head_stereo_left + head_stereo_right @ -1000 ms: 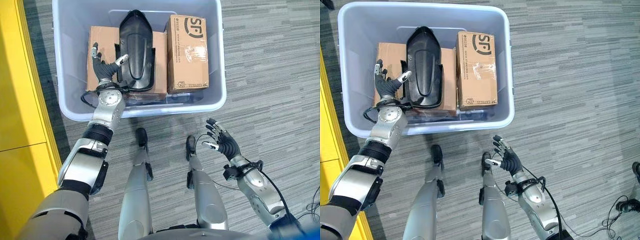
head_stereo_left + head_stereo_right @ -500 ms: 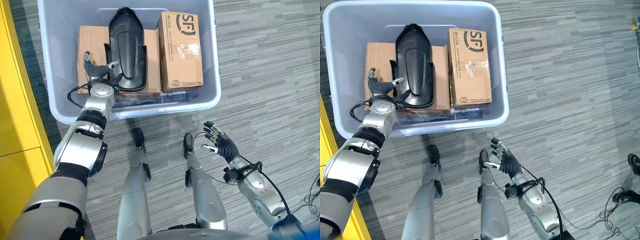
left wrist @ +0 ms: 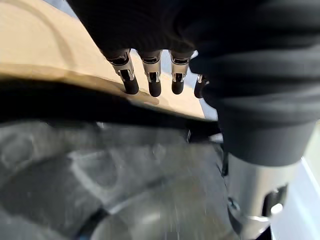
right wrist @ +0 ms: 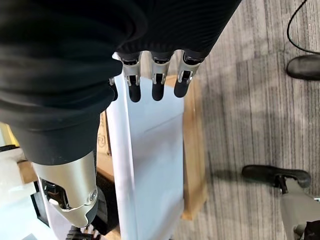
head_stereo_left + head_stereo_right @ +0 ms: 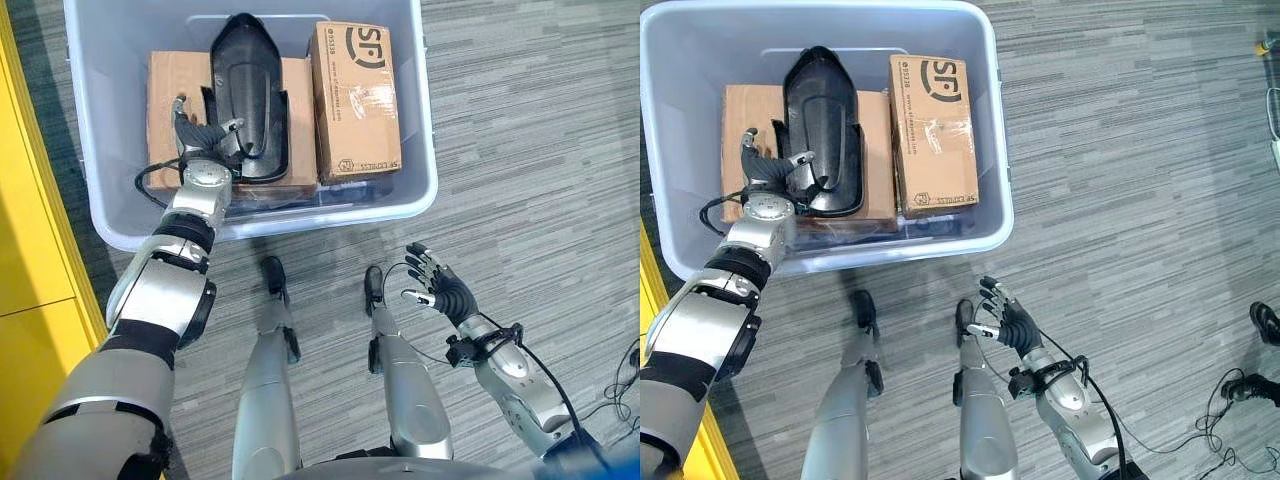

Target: Move parts from the plastic box to the shelf.

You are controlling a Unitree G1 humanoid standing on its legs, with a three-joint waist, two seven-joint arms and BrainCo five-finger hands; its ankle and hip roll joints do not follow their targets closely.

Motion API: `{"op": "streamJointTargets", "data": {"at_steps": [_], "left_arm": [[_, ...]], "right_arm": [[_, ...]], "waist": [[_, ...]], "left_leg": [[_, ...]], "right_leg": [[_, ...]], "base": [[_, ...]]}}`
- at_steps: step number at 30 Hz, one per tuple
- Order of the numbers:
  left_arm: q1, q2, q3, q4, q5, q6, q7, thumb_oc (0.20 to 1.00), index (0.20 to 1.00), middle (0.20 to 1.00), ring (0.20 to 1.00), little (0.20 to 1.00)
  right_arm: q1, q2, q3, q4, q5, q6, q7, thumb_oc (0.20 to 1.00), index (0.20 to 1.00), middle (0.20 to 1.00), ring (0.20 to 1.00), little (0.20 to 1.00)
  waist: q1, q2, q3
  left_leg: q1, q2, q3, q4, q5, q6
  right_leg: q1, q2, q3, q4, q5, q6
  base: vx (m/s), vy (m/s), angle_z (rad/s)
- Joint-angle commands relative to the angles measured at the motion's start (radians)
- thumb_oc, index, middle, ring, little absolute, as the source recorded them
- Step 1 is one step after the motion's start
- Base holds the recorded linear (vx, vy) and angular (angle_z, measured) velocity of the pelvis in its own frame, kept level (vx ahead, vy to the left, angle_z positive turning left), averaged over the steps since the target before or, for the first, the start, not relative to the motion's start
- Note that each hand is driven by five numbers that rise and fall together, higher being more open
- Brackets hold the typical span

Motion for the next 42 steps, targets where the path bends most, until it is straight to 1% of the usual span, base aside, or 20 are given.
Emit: {"op": "streamJointTargets", "data": {"at_steps": [1, 5, 6, 7, 8, 9, 10, 11, 12, 15, 17, 23, 30, 35, 38, 42], "left_arm": [[-0.058, -0.005, 0.018, 0.103, 0.089, 0.007, -0.017, 1.000, 1.000, 1.000, 1.000, 1.000], [-0.073, -0.001, 0.002, 0.125, 0.119, 0.023, -0.029, 1.000, 1.000, 1.000, 1.000, 1.000], [-0.089, -0.001, -0.016, 0.144, 0.156, 0.040, -0.042, 1.000, 1.000, 1.000, 1.000, 1.000], [-0.089, -0.001, -0.016, 0.144, 0.156, 0.040, -0.042, 1.000, 1.000, 1.000, 1.000, 1.000], [-0.092, 0.009, -0.029, 0.168, 0.199, 0.060, -0.057, 1.000, 1.000, 1.000, 1.000, 1.000], [-0.090, 0.012, -0.031, 0.174, 0.206, 0.064, -0.064, 0.611, 0.611, 0.611, 0.611, 0.611], [-0.087, 0.018, -0.033, 0.185, 0.218, 0.073, -0.074, 0.533, 0.533, 0.533, 0.533, 0.533], [-0.085, 0.021, -0.028, 0.188, 0.218, 0.074, -0.073, 0.285, 0.285, 0.285, 0.285, 0.285], [-0.083, 0.027, -0.030, 0.197, 0.229, 0.080, -0.081, 0.200, 0.200, 0.200, 0.200, 0.200], [-0.074, 0.037, -0.023, 0.206, 0.235, 0.085, -0.084, 0.200, 0.200, 0.200, 0.200, 0.200], [-0.053, 0.061, -0.007, 0.218, 0.245, 0.092, -0.085, 0.200, 0.200, 0.200, 0.200, 0.200], [0.000, 0.076, 0.043, 0.231, 0.225, 0.097, -0.094, 0.200, 0.200, 0.200, 0.200, 0.200], [0.032, 0.056, 0.076, 0.230, 0.188, 0.092, -0.097, 0.200, 0.200, 0.200, 0.200, 0.200], [0.060, 0.025, 0.095, 0.216, 0.146, 0.078, -0.109, 0.200, 0.200, 0.200, 0.200, 0.200], [0.080, 0.008, 0.094, 0.196, 0.138, 0.066, -0.118, 0.200, 0.200, 0.200, 0.200, 0.200], [0.129, -0.022, 0.115, 0.152, 0.086, 0.039, -0.128, 0.200, 0.200, 0.200, 0.200, 0.200]], "right_arm": [[0.061, -0.053, -0.043, -0.025, 0.042, -0.043, 0.020, 1.000, 1.000, 1.000, 1.000, 1.000], [0.063, -0.058, -0.043, -0.025, 0.048, -0.042, 0.026, 1.000, 1.000, 1.000, 1.000, 1.000], [0.064, -0.057, -0.046, -0.023, 0.050, -0.040, 0.029, 1.000, 1.000, 1.000, 1.000, 1.000], [0.064, -0.057, -0.046, -0.023, 0.050, -0.040, 0.029, 1.000, 1.000, 1.000, 1.000, 1.000], [0.075, -0.052, -0.048, -0.028, 0.056, -0.035, 0.039, 1.000, 1.000, 1.000, 1.000, 1.000], [0.079, -0.050, -0.049, -0.029, 0.059, -0.035, 0.041, 1.000, 1.000, 1.000, 1.000, 1.000], [0.082, -0.047, -0.051, -0.030, 0.060, -0.034, 0.044, 1.000, 1.000, 1.000, 1.000, 1.000], [0.086, -0.047, -0.052, -0.031, 0.059, -0.034, 0.046, 1.000, 1.000, 1.000, 1.000, 1.000], [0.086, -0.046, -0.051, -0.028, 0.061, -0.032, 0.047, 1.000, 1.000, 1.000, 1.000, 1.000], [0.091, -0.043, -0.048, -0.026, 0.062, -0.031, 0.050, 1.000, 1.000, 1.000, 1.000, 1.000], [0.104, -0.041, -0.052, -0.030, 0.071, -0.029, 0.057, 1.000, 1.000, 1.000, 1.000, 1.000], [0.122, -0.041, -0.055, -0.025, 0.071, -0.022, 0.065, 1.000, 1.000, 1.000, 1.000, 1.000], [0.129, -0.045, -0.055, -0.019, 0.073, -0.019, 0.069, 1.000, 1.000, 1.000, 1.000, 1.000], [0.123, -0.046, -0.058, -0.016, 0.072, -0.014, 0.064, 1.000, 1.000, 1.000, 1.000, 1.000], [0.122, -0.046, -0.060, -0.017, 0.069, -0.012, 0.060, 1.000, 1.000, 1.000, 1.000, 1.000], [0.110, -0.035, -0.062, -0.010, 0.061, -0.009, 0.050, 1.000, 1.000, 1.000, 1.000, 1.000]], "waist": [[0.005, -0.012, -0.031], [0.000, -0.012, -0.030], [-0.005, -0.011, -0.028], [-0.005, -0.011, -0.028], [-0.012, -0.008, -0.026], [-0.015, -0.008, -0.027], [-0.017, -0.008, -0.027], [-0.019, -0.009, -0.028], [-0.022, -0.010, -0.027], [-0.026, -0.012, -0.029], [-0.030, -0.015, -0.030], [-0.027, -0.013, -0.031], [-0.023, -0.010, -0.037], [-0.017, -0.007, -0.046], [-0.012, -0.003, -0.052], [-0.001, 0.008, -0.064]], "left_leg": [[-0.011, 0.082, -0.037, 0.178, -0.155, -0.076], [-0.013, 0.082, -0.036, 0.179, -0.154, -0.077], [-0.016, 0.082, -0.034, 0.180, -0.152, -0.076], [-0.016, 0.082, -0.034, 0.180, -0.152, -0.076], [-0.017, 0.083, -0.026, 0.177, -0.151, -0.077], [-0.018, 0.083, -0.025, 0.176, -0.150, -0.077], [-0.017, 0.084, -0.024, 0.174, -0.150, -0.076], [-0.018, 0.084, -0.023, 0.173, -0.150, -0.077], [-0.019, 0.085, -0.022, 0.173, -0.150, -0.077], [-0.022, 0.088, -0.019, 0.174, -0.151, -0.077], [-0.026, 0.088, -0.015, 0.177, -0.152, -0.077], [-0.028, 0.091, -0.015, 0.175, -0.150, -0.079], [-0.021, 0.088, -0.018, 0.167, -0.148, -0.081], [-0.008, 0.087, -0.018, 0.162, -0.145, -0.081], [0.005, 0.087, -0.018, 0.156, -0.142, -0.082], [0.031, 0.085, -0.020, 0.145, -0.137, -0.084]], "right_leg": [[0.041, -0.101, 0.009, 0.035, 0.033, 0.066], [0.038, -0.100, 0.012, 0.035, 0.035, 0.067], [0.031, -0.100, 0.015, 0.037, 0.037, 0.067], [0.031, -0.100, 0.015, 0.037, 0.037, 0.067], [0.022, -0.101, 0.023, 0.037, 0.040, 0.067], [0.020, -0.101, 0.025, 0.036, 0.041, 0.067], [0.018, -0.100, 0.027, 0.035, 0.042, 0.067], [0.016, -0.100, 0.029, 0.035, 0.043, 0.068], [0.014, -0.099, 0.030, 0.035, 0.043, 0.068], [0.009, -0.098, 0.033, 0.034, 0.045, 0.068], [0.003, -0.095, 0.040, 0.034, 0.046, 0.066], [0.001, -0.093, 0.039, 0.036, 0.043, 0.063], [0.005, -0.092, 0.038, 0.037, 0.037, 0.061], [0.017, -0.089, 0.033, 0.040, 0.034, 0.060], [0.024, -0.089, 0.030, 0.041, 0.032, 0.060], [0.041, -0.092, 0.026, 0.045, 0.028, 0.059]], "base": [[0.00, 0.000, 0.00], [0.00, 0.000, 0.00], [0.00, 0.000, 0.00], [0.01, -0.018, -0.04], [0.01, -0.010, -0.07], [0.01, -0.007, -0.12], [0.01, -0.002, -0.13], [0.00, -0.006, -0.16], [0.00, -0.008, -0.13], [0.00, -0.006, -0.06], [0.00, -0.028, -0.05], [0.00, -0.007, -0.01], [0.00, 0.000, 0.00], [0.00, 0.000, 0.00], [0.00, 0.000, 0.00], [0.00, 0.000, 0.00]]}}
